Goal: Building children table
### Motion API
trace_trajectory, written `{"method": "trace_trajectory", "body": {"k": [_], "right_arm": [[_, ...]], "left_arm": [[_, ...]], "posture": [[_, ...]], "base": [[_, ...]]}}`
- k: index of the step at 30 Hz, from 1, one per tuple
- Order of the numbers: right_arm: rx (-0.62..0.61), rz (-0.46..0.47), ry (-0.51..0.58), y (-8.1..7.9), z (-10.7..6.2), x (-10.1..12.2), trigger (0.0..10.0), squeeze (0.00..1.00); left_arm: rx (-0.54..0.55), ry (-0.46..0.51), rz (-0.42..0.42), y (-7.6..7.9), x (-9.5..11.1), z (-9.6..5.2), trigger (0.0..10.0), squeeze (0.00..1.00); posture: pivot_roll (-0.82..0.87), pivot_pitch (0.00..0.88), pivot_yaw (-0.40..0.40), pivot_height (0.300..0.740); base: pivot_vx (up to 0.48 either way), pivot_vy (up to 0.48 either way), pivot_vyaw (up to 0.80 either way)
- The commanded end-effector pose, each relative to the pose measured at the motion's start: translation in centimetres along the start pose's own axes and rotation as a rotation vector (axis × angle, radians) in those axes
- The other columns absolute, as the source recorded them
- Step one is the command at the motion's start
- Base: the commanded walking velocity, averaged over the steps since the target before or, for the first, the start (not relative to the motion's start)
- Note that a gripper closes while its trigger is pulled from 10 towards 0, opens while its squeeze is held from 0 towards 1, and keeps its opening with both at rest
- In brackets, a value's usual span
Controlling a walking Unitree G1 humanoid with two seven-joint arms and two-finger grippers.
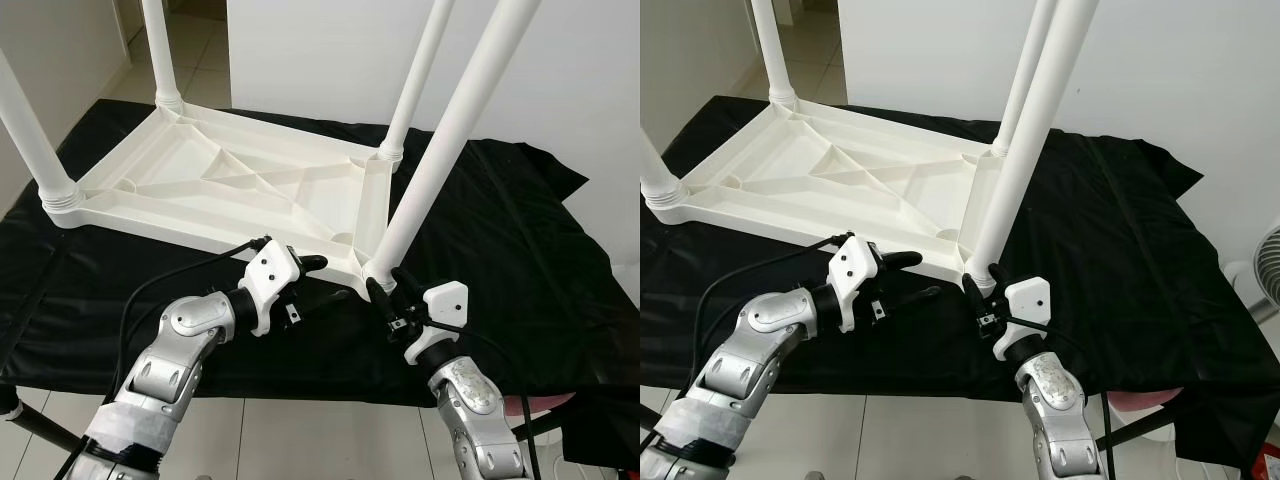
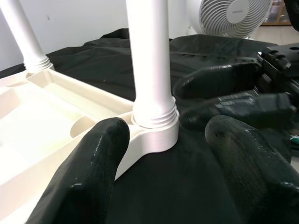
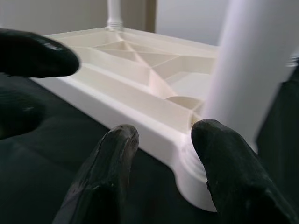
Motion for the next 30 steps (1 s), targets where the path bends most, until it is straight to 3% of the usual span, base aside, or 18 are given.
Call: {"method": "trace_trajectory", "body": {"k": [1,4,12,21,24,30], "right_arm": [[0.016,0.009,-0.006,0.0,-0.2,-0.1,10.0,0.0],[0.033,0.012,-0.008,-0.2,0.4,-0.2,10.0,0.0],[0.003,0.029,0.007,0.8,3.9,-0.6,10.0,0.0],[-0.062,0.049,0.001,2.0,5.2,-1.0,10.0,0.0],[-0.102,0.047,0.003,2.8,5.5,-1.1,10.0,0.0],[-0.201,0.019,0.0,6.0,5.1,-1.3,10.0,0.0]], "left_arm": [[0.031,0.001,0.01,-0.1,0.1,0.0,10.0,0.0],[0.042,0.008,0.011,-0.1,0.4,-0.1,10.0,0.0],[0.097,0.043,0.048,0.2,1.5,-0.5,10.0,0.0],[0.131,0.054,0.06,0.0,1.6,-0.4,10.0,0.0],[0.13,0.057,0.059,0.0,1.7,-0.1,10.0,0.0],[0.113,0.066,0.05,-0.4,1.7,1.1,10.0,0.0]], "posture": [[0.01,0.033,-0.101,0.74],[0.01,0.032,-0.105,0.74],[0.02,0.03,-0.109,0.74],[0.02,0.031,-0.107,0.74],[0.01,0.027,-0.1,0.74],[-0.01,0.02,-0.075,0.74]], "base": [[0.0,0.0,0.0],[0.0,0.0,0.0],[0.0,0.0,0.0],[0.0,0.0,0.0],[0.0,0.0,0.0],[0.0,0.0,0.0]]}}
Point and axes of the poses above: a point about 5 cm out from each wrist's last joint towards the gripper, its own z axis pointing out of the wrist towards the gripper, its own x axis along the axis of the wrist's last joint, y = z × x, the point moved 4 cm from there along z, pointing out of the wrist towards the gripper, and after that the axes turned 12 degrees about -z, right-handed, at the moved point
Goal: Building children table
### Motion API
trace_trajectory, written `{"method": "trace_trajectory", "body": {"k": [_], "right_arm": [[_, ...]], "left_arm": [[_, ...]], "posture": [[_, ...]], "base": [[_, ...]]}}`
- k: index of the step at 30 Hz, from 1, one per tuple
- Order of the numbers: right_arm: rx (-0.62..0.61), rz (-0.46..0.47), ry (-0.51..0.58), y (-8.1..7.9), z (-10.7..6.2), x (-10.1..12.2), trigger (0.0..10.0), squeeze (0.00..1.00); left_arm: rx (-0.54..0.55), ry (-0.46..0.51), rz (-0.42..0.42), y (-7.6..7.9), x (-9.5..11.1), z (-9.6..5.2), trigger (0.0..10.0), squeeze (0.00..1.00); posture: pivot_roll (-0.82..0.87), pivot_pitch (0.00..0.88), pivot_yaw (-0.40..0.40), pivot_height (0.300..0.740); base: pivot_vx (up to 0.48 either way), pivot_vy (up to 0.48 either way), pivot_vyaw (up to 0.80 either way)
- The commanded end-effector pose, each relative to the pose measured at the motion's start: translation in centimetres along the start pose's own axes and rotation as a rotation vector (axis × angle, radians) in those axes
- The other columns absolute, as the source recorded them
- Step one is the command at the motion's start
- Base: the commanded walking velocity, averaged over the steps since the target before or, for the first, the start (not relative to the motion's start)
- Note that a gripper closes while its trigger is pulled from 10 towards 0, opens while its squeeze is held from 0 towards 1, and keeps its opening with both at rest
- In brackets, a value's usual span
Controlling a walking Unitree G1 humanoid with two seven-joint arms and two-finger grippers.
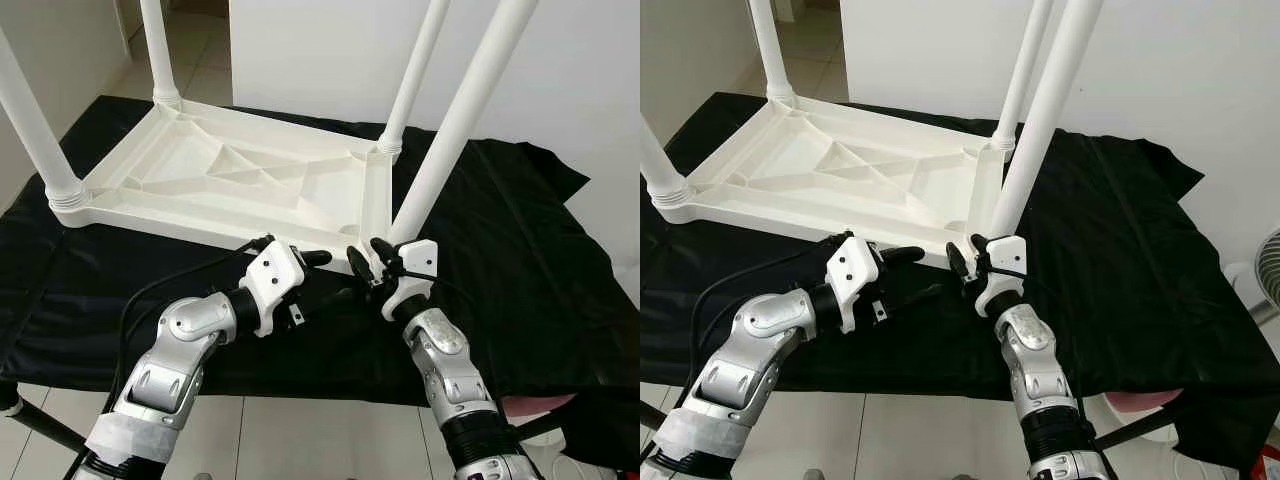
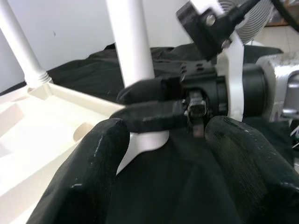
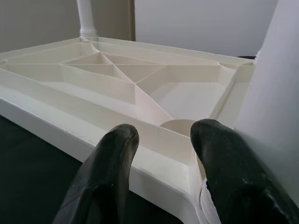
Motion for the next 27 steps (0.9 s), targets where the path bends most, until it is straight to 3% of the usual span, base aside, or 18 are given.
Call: {"method": "trace_trajectory", "body": {"k": [1,2,4,5,8,10,12,14,18,22,23,27], "right_arm": [[-0.083,-0.001,0.0,2.1,-0.4,-0.1,10.0,0.0],[-0.127,-0.035,-0.005,4.2,-0.6,-0.2,10.0,0.0],[-0.135,-0.043,-0.005,4.6,-0.6,-0.2,10.0,0.0],[-0.171,-0.064,-0.01,6.1,-0.7,-0.1,10.0,0.0],[-0.202,-0.079,-0.012,7.4,-0.8,0.0,10.0,0.0],[-0.258,-0.111,-0.017,9.6,-1.1,0.2,10.0,0.0],[-0.258,-0.111,-0.017,9.6,-1.1,0.2,10.0,0.0],[-0.301,-0.125,-0.022,10.8,-1.6,0.2,10.0,0.0],[-0.318,-0.131,-0.004,11.0,-2.4,0.5,10.0,0.0],[-0.314,-0.124,0.008,10.8,-2.7,0.7,10.0,0.0],[-0.287,-0.105,0.047,9.3,-3.4,1.3,10.0,0.0],[-0.276,-0.082,0.077,7.9,-4.0,1.8,10.0,0.0]], "left_arm": [[0.115,0.025,0.004,-1.0,0.1,0.2,10.0,0.0],[0.121,0.027,-0.022,-1.6,-0.1,0.8,10.0,0.0],[0.123,0.027,-0.029,-1.7,-0.2,0.9,10.0,0.0],[0.133,0.023,-0.038,-2.1,-0.5,1.3,10.0,0.0],[0.144,0.012,-0.043,-2.5,-0.8,1.7,10.0,0.0],[0.159,0.004,-0.056,-3.2,-1.2,2.5,10.0,0.0],[0.159,0.004,-0.056,-3.2,-1.2,2.5,10.0,0.0],[0.157,0.001,-0.052,-3.9,-1.2,3.2,10.0,0.0],[0.177,-0.039,-0.034,-5.7,-1.6,3.9,10.0,0.0],[0.177,-0.065,-0.027,-6.1,-1.9,4.1,10.0,0.0],[0.187,-0.125,-0.006,-7.0,-2.7,4.5,10.0,0.0],[0.203,-0.164,-0.002,-7.7,-3.3,4.7,10.0,0.0]], "posture": [[-0.01,0.02,-0.075,0.74],[-0.03,0.02,-0.06,0.74],[-0.03,0.02,-0.06,0.74],[-0.05,0.02,-0.038,0.74],[-0.05,0.022,-0.031,0.74],[-0.06,0.026,-0.023,0.74],[-0.06,0.026,-0.023,0.74],[-0.07,0.031,-0.013,0.74],[-0.09,0.036,0.005,0.74],[-0.1,0.038,0.013,0.74],[-0.12,0.044,0.037,0.74],[-0.13,0.044,0.044,0.74]], "base": [[0.0,0.0,0.0],[0.0,0.0,0.0],[0.0,0.0,0.0],[0.0,0.0,0.0],[0.0,0.0,0.0],[0.0,0.0,0.0],[0.0,0.0,0.0],[0.0,0.0,0.0],[0.0,0.0,0.0],[0.0,0.0,0.0],[0.0,0.0,0.0],[0.0,0.0,0.0]]}}
Point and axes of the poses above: a point about 5 cm out from each wrist's last joint towards the gripper, its own z axis pointing out of the wrist towards the gripper, its own x axis along the axis of the wrist's last joint, y = z × x, the point moved 4 cm from there along z, pointing out of the wrist towards the gripper, and after that the axes turned 12 degrees about -z, right-handed, at the moved point
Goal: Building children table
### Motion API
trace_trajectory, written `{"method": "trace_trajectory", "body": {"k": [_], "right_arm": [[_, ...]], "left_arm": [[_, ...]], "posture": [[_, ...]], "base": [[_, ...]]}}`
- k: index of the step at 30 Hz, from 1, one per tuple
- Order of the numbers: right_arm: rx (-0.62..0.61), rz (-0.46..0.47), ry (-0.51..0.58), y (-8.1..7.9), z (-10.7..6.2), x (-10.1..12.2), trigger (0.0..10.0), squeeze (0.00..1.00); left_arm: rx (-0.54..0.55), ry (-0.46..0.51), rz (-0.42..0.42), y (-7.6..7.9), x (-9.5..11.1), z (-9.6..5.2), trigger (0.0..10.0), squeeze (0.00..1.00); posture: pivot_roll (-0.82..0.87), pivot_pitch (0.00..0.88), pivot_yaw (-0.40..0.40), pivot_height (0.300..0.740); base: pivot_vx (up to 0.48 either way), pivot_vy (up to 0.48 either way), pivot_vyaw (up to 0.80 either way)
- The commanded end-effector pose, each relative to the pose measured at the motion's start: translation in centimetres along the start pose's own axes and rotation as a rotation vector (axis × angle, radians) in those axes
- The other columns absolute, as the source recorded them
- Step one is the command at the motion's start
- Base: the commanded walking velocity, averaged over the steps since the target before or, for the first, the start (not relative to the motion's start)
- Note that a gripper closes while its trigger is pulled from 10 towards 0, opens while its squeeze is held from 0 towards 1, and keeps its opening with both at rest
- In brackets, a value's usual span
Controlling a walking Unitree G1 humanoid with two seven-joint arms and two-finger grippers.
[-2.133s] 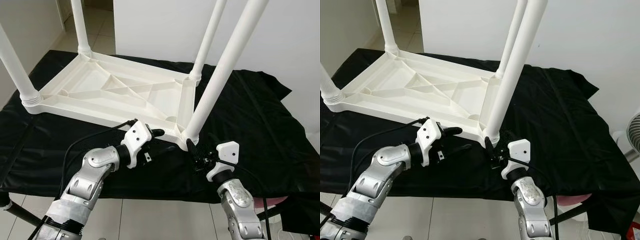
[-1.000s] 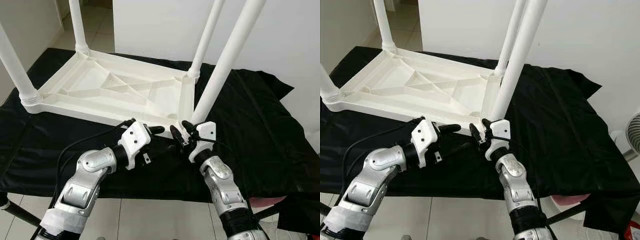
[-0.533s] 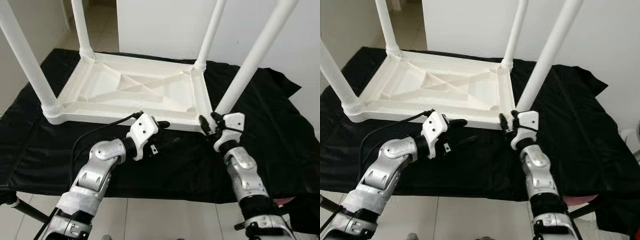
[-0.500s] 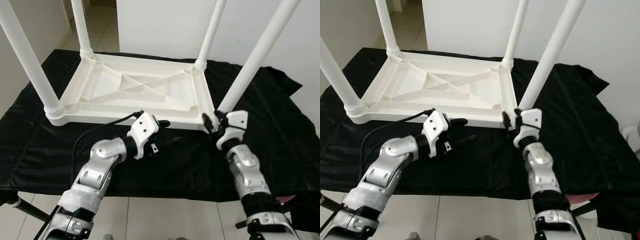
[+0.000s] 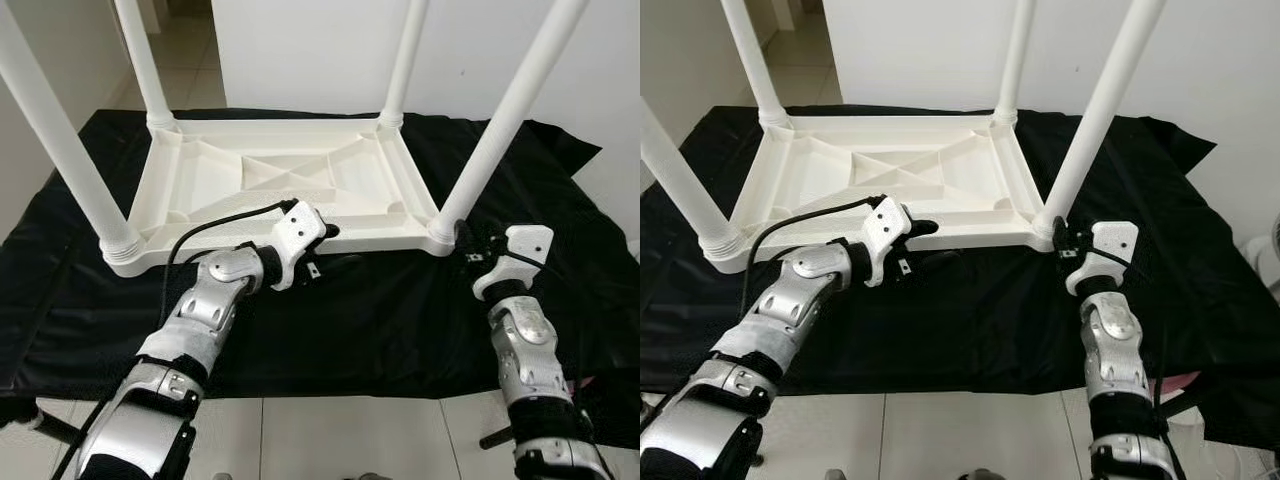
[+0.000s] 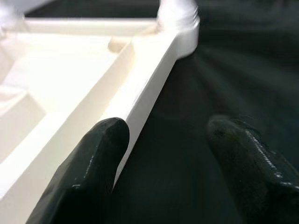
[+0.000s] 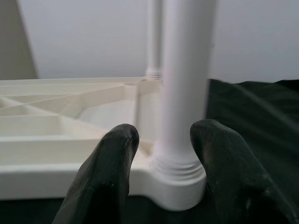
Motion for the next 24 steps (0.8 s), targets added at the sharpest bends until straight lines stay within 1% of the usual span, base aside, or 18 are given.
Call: {"method": "trace_trajectory", "body": {"k": [1,2,3,4,6,7,9,10,13,15,17,22,23,24], "right_arm": [[-0.001,0.018,0.03,-0.3,-0.1,0.9,10.0,0.0],[-0.001,0.018,0.03,-0.3,-0.1,0.9,10.0,0.0],[0.0,0.032,0.038,-0.8,-0.5,1.2,10.0,0.0],[0.0,0.032,0.038,-0.8,-0.5,1.2,10.0,0.0],[-0.009,0.065,0.052,-2.0,-1.4,1.8,10.0,0.0],[-0.009,0.065,0.052,-2.0,-1.4,1.8,10.0,0.0],[-0.022,0.094,0.057,-2.7,-1.9,2.2,10.0,0.0],[-0.022,0.094,0.057,-2.7,-1.9,2.2,10.0,0.0],[-0.026,0.113,0.053,-3.2,-2.2,2.5,10.0,0.0],[-0.026,0.118,0.051,-3.3,-2.3,2.6,10.0,0.0],[-0.024,0.121,0.045,-3.5,-2.3,2.8,10.0,0.0],[0.004,0.122,0.033,-4.0,-2.4,2.7,10.0,0.0],[0.043,0.124,0.022,-4.6,-2.6,2.5,10.0,0.0],[0.043,0.124,0.022,-4.6,-2.6,2.5,10.0,0.0]], "left_arm": [[0.192,0.008,0.009,-1.7,-0.3,0.2,10.0,0.0],[0.192,0.008,0.009,-1.7,-0.3,0.2,10.0,0.0],[0.2,-0.01,0.011,-2.0,-0.5,0.3,10.0,0.0],[0.2,-0.01,0.011,-2.0,-0.5,0.3,10.0,0.0],[0.234,-0.057,0.036,-2.7,-1.0,0.4,10.0,0.0],[0.234,-0.057,0.036,-2.7,-1.0,0.4,10.0,0.0],[0.266,-0.08,0.045,-3.3,-1.2,0.5,10.0,0.0],[0.266,-0.08,0.045,-3.3,-1.2,0.5,10.0,0.0],[0.34,-0.107,0.049,-4.5,-1.2,0.4,10.0,0.0],[0.36,-0.111,0.06,-4.8,-1.1,0.3,10.0,0.0],[0.394,-0.099,0.04,-5.4,-0.8,0.1,10.0,0.0],[0.384,-0.051,0.01,-5.8,0.2,0.0,10.0,0.0],[0.376,-0.04,0.008,-5.8,0.5,0.0,10.0,0.0],[0.376,-0.04,0.008,-5.8,0.5,0.0,10.0,0.0]], "posture": [[-0.14,0.046,0.053,0.74],[-0.14,0.046,0.053,0.74],[-0.14,0.046,0.056,0.74],[-0.14,0.046,0.056,0.74],[-0.16,0.05,0.068,0.74],[-0.16,0.05,0.068,0.74],[-0.17,0.05,0.073,0.74],[-0.17,0.05,0.073,0.74],[-0.18,0.05,0.08,0.74],[-0.18,0.05,0.081,0.74],[-0.18,0.051,0.081,0.74],[-0.18,0.051,0.078,0.74],[-0.18,0.051,0.077,0.74],[-0.18,0.051,0.077,0.74]], "base": [[0.0,0.0,0.0],[0.0,0.0,0.0],[0.0,0.0,0.0],[0.0,0.0,0.0],[0.0,0.0,0.0],[0.0,0.0,0.0],[0.0,0.0,0.0],[0.0,0.0,0.0],[0.0,0.0,0.0],[0.0,0.0,0.0],[0.0,0.0,0.0],[0.0,0.0,0.0],[0.0,0.0,0.0],[0.0,0.0,0.0]]}}
Point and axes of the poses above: a point about 5 cm out from each wrist's last joint towards the gripper, its own z axis pointing out of the wrist towards the gripper, its own x axis along the axis of the wrist's last joint, y = z × x, the point moved 4 cm from there along z, pointing out of the wrist towards the gripper, and after that the axes turned 12 degrees about -z, right-handed, at the moved point
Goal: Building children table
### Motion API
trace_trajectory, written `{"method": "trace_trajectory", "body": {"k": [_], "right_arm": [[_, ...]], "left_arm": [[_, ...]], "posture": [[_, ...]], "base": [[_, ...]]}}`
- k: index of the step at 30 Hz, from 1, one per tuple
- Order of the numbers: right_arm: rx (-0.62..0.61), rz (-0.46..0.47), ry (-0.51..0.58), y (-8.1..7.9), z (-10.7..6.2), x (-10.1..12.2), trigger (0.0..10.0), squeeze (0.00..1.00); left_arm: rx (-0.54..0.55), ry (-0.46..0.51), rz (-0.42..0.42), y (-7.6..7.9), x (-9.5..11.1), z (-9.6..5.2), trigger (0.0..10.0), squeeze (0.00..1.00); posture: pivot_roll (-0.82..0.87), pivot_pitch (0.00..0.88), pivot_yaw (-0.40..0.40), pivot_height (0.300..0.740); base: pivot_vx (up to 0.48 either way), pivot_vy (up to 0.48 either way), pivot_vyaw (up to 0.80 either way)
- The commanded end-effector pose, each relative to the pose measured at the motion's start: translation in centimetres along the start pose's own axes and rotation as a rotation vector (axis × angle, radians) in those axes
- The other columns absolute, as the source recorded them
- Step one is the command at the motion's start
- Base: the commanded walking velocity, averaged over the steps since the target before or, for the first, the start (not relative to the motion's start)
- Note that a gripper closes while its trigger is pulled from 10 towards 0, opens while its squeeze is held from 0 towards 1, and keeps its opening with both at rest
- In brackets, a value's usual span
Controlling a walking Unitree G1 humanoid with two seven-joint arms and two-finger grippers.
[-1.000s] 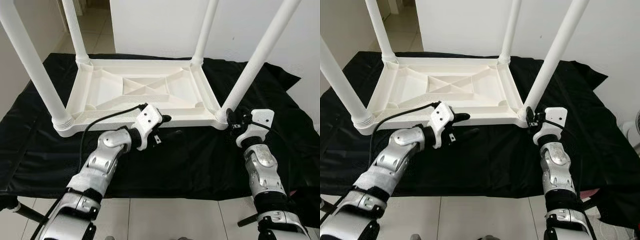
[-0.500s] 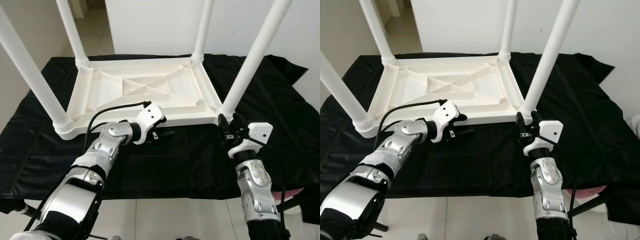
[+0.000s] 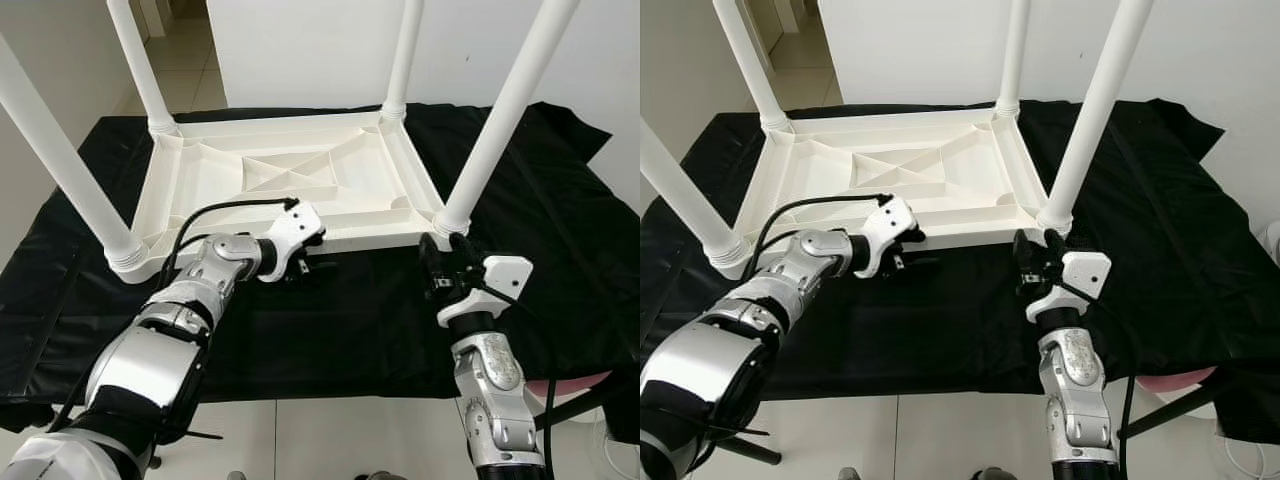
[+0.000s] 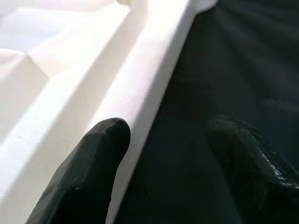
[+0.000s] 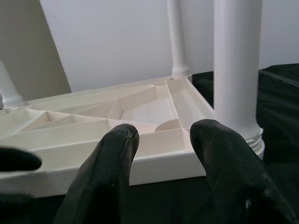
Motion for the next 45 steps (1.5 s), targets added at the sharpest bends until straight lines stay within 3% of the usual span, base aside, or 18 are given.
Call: {"method": "trace_trajectory", "body": {"k": [1,6,7,13,22,27,38,45], "right_arm": [[0.086,0.003,-0.029,-1.4,-0.5,-0.4,10.0,0.0],[0.208,-0.005,-0.058,-2.9,-1.4,-0.9,10.0,0.0],[0.359,-0.024,-0.107,-4.0,-3.1,-1.7,10.0,0.0],[0.483,-0.043,-0.152,-4.2,-4.6,-2.2,10.0,0.0],[0.491,-0.049,-0.156,-4.2,-4.4,-2.1,10.0,0.0],[0.5,-0.036,-0.159,-4.7,-4.7,-2.0,10.0,0.0],[0.519,-0.023,-0.169,-5.0,-4.8,-2.0,10.0,0.0],[0.534,-0.034,-0.164,-5.2,-4.6,-1.8,10.0,0.0]], "left_arm": [[0.358,0.086,-0.019,-3.4,0.8,-0.8,10.0,0.0],[0.362,0.082,-0.007,-3.6,0.9,-0.8,10.0,0.0],[0.364,0.075,0.007,-3.5,1.1,-0.6,10.0,0.0],[0.367,0.055,0.017,-2.9,1.0,0.2,10.0,0.0],[0.453,0.037,-0.01,-3.3,0.7,0.5,10.0,0.0],[0.543,0.027,-0.022,-4.2,0.6,0.0,10.0,0.0],[0.631,0.09,-0.087,-5.6,1.8,-1.0,10.0,0.0],[0.691,0.067,-0.096,-6.2,1.4,-1.5,10.0,0.0]], "posture": [[-0.18,0.053,0.075,0.74],[-0.18,0.058,0.069,0.74],[-0.18,0.069,0.063,0.74],[-0.18,0.081,0.061,0.74],[-0.17,0.097,0.066,0.74],[-0.18,0.107,0.072,0.74],[-0.19,0.111,0.074,0.74],[-0.2,0.118,0.066,0.74]], "base": [[0.0,0.0,0.0],[0.0,0.0,0.0],[0.0,0.0,0.0],[0.0,0.0,0.0],[0.0,0.0,0.0],[0.0,0.0,0.0],[0.0,0.0,0.0],[0.0,0.0,0.0]]}}
Point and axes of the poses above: a point about 5 cm out from each wrist's last joint towards the gripper, its own z axis pointing out of the wrist towards the gripper, its own x axis along the axis of the wrist's last joint, y = z × x, the point moved 4 cm from there along z, pointing out of the wrist towards the gripper, and after that the axes turned 12 degrees about -z, right-handed, at the moved point
